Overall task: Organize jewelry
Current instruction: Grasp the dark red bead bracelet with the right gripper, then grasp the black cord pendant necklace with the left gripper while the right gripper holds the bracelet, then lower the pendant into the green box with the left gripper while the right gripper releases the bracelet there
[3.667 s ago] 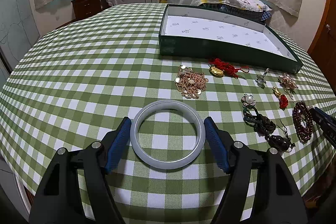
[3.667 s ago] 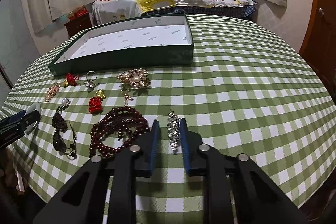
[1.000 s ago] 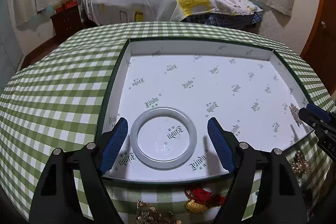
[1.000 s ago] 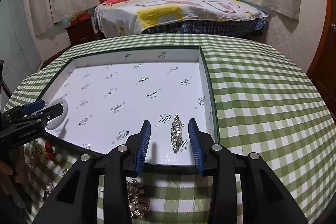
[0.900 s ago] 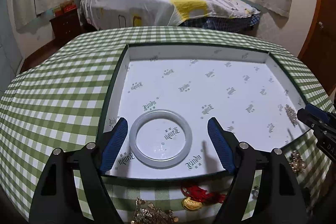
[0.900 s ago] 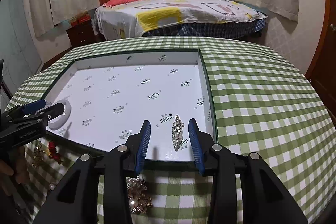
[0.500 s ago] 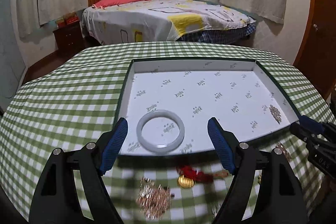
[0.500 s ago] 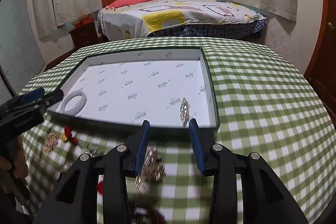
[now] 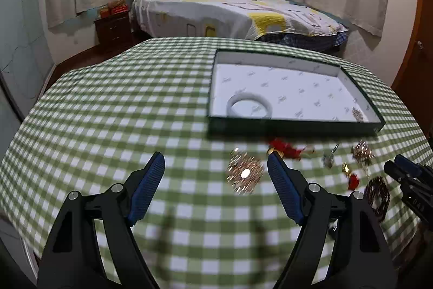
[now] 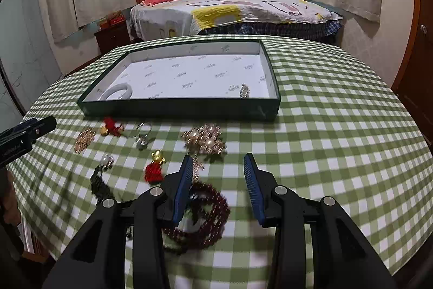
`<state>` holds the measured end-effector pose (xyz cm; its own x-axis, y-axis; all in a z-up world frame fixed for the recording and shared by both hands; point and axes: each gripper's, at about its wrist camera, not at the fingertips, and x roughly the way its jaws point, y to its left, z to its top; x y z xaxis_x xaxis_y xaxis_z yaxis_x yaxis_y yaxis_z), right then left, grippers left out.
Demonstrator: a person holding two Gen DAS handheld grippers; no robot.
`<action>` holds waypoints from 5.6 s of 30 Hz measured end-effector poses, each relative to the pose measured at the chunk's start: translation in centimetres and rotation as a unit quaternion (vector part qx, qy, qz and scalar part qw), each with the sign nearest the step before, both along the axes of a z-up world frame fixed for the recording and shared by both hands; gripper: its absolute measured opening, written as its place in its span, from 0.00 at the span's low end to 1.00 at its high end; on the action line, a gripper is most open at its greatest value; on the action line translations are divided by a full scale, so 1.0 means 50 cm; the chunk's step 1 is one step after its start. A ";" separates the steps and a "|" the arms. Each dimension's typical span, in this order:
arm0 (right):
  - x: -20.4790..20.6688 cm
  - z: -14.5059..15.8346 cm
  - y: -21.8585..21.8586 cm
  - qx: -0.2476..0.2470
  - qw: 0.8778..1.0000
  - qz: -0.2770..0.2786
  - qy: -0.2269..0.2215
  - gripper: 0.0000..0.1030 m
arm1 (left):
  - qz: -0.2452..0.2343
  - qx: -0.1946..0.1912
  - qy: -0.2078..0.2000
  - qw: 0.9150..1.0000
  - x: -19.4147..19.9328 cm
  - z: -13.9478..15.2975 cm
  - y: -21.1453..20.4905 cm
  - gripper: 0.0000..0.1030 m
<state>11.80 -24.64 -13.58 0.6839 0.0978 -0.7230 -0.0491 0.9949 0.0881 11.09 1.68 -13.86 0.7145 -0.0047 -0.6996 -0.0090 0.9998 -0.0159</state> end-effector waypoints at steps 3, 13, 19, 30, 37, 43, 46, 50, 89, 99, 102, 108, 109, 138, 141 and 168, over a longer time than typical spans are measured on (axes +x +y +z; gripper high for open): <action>-0.019 -0.004 0.013 0.002 1.000 0.004 0.002 0.38 | 0.006 0.001 0.004 1.000 -0.018 -0.003 0.015 0.74; -0.040 -0.009 0.065 -0.018 0.999 0.027 -0.005 0.60 | 0.031 0.004 0.008 0.999 -0.065 -0.012 0.065 0.74; -0.037 -0.034 0.067 -0.033 0.999 0.023 0.013 0.67 | 0.038 0.005 0.012 0.999 -0.070 -0.019 0.077 0.74; -0.042 -0.055 0.047 -0.025 0.999 0.017 0.029 0.51 | 0.032 0.008 0.020 0.999 -0.066 -0.029 0.065 0.74; -0.042 -0.050 0.025 -0.009 0.999 0.017 0.028 0.18 | 0.022 0.010 0.023 0.999 -0.063 -0.034 0.047 0.74; -0.041 -0.038 0.026 -0.011 0.999 0.023 0.021 0.12 | 0.013 0.012 0.023 1.000 -0.060 -0.035 0.029 0.74; -0.043 -0.028 0.021 -0.014 1.000 0.020 0.013 0.12 | 0.006 0.014 0.023 1.000 -0.060 -0.035 0.017 0.74; -0.047 -0.023 0.004 -0.009 1.000 0.013 0.012 0.12 | -0.004 0.016 0.025 1.000 -0.062 -0.037 -0.002 0.74; -0.069 -0.005 -0.099 0.039 0.999 -0.030 -0.003 0.12 | -0.084 0.042 0.092 0.991 -0.064 -0.092 -0.188 0.74; -0.068 -0.006 -0.094 0.038 0.999 -0.027 -0.003 0.12 | -0.074 0.031 0.109 0.991 -0.077 -0.092 -0.160 0.73; -0.069 -0.006 -0.087 0.036 0.999 -0.024 -0.003 0.12 | -0.080 0.030 0.114 0.990 -0.083 -0.095 -0.160 0.67; -0.068 -0.006 -0.081 0.031 0.999 -0.023 -0.002 0.12 | -0.084 0.028 0.113 0.990 -0.091 -0.091 -0.157 0.66; -0.068 -0.005 -0.079 0.030 0.999 -0.023 -0.002 0.12 | -0.085 0.027 0.114 0.989 -0.092 -0.090 -0.157 0.66; -0.073 0.004 -0.064 0.015 1.000 -0.015 -0.007 0.12 | -0.105 0.021 0.080 0.991 -0.095 -0.072 -0.136 0.16; -0.074 0.006 -0.060 0.012 1.000 -0.013 -0.010 0.12 | -0.101 0.035 0.057 0.993 -0.092 -0.057 -0.133 0.16; -0.028 0.102 0.015 -0.048 0.995 0.023 -0.084 0.12 | -0.091 0.036 -0.080 0.992 -0.019 0.090 -0.118 0.16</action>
